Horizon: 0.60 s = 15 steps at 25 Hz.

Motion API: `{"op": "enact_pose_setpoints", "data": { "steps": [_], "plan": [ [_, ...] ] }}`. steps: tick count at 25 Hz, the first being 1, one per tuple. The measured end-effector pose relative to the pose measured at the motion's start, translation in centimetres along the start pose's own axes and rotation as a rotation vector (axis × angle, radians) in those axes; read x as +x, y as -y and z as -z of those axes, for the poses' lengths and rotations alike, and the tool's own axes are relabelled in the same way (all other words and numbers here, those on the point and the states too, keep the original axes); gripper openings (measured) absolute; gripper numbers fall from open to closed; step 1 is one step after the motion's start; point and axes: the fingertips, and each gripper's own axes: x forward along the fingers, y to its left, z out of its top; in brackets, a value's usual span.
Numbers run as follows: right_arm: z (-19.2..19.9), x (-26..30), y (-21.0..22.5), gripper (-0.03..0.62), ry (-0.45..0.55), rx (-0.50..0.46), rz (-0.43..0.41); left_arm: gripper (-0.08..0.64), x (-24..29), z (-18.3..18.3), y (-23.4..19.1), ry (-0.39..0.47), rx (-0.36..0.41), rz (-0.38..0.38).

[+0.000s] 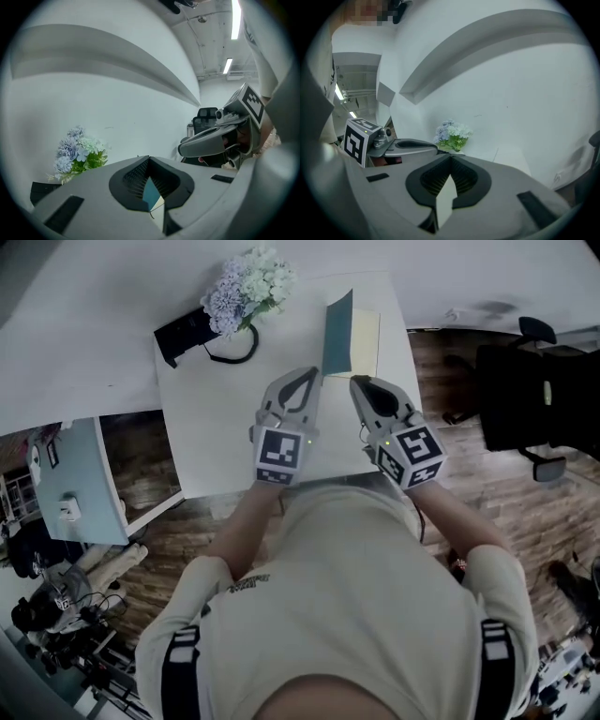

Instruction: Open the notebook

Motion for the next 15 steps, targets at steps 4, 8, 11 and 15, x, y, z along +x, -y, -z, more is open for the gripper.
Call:
{"op": "enact_pose_setpoints", "data": {
  "steps": [4,8,11,15],
  "plan": [
    [-1.5,-1.4,-1.3,0.002,0.033,-0.04,-0.012,0.012,-1.4,-1.6,1.0,0.057,0.006,-0.004],
    [-2.6,-2.8,-2.5,0.002,0.063,-0.068,-0.025,0.012,-2.5,-2.4,1.8,0.096,0.009,-0.001],
    [-3.2,-3.7,-3.2,0.002,0.079,-0.081,-0.032,0.012,-3.3,-2.9,2.5,0.107,0.015,0.001],
    [-3.7,-4.7,-4.0,0.002,0.104,-0.107,-0.04,0.012,-4.3,-3.5,3.0,0.131,0.015,-0.011]
  ]
}}
